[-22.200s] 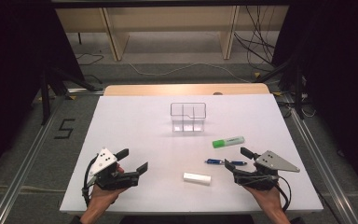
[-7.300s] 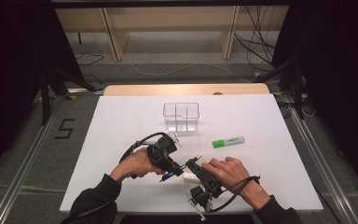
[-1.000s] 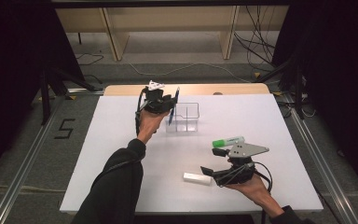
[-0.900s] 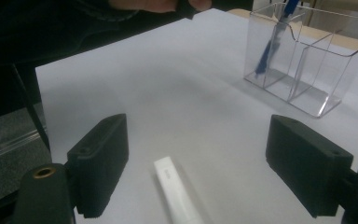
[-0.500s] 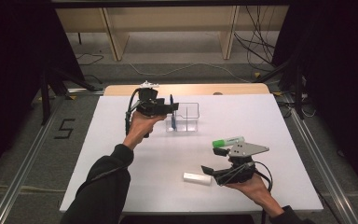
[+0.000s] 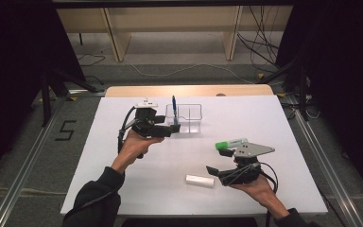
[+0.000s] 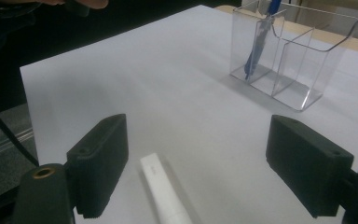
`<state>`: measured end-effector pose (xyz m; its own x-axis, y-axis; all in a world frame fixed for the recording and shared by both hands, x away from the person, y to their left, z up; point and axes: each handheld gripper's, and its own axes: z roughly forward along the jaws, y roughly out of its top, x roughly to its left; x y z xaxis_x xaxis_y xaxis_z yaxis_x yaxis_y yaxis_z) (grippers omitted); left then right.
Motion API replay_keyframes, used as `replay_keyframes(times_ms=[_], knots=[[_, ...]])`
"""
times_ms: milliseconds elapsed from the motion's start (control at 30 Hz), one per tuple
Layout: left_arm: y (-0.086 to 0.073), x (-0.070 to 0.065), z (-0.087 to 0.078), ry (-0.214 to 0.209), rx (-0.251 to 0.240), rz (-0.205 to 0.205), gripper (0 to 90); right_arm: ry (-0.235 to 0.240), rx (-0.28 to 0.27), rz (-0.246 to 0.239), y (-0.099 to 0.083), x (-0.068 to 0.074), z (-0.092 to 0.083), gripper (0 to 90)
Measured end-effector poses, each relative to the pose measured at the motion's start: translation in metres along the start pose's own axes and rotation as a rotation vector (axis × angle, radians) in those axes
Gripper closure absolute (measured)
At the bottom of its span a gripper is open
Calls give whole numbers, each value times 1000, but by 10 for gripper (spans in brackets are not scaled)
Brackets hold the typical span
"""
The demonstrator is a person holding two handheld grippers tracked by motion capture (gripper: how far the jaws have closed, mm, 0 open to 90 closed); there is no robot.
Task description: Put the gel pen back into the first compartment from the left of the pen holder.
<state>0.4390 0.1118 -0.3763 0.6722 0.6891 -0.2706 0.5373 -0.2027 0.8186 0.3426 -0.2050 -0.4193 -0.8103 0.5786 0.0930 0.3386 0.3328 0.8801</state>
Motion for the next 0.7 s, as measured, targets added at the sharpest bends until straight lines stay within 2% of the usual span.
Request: replay_keyframes(times_ms=[100, 167, 267, 367, 500, 600, 700], knots=[[-6, -1, -4, 0, 11, 9, 201, -10, 2, 0, 0, -2, -1, 219], [-11, -3, -8, -4, -2, 0, 196, -18, 0, -3, 0, -3, -2, 219], [-20, -7, -11, -3, 11, 33, 186, -28, 3, -3, 0, -6, -3, 219], [-29, -9, -13, -14, 14, 28, 181, -40, 8, -2, -2, -9, -3, 219], [-40, -11, -14, -10, 25, 59, 175, -49, 14, -3, -3, -12, -5, 222], [-45, -10, -17, -14, 8, 38, 172, -51, 15, -2, -4, -15, -4, 223], [-48, -11, -22, -18, -3, 46, 169, -55, 20, -2, -4, -15, -4, 221]])
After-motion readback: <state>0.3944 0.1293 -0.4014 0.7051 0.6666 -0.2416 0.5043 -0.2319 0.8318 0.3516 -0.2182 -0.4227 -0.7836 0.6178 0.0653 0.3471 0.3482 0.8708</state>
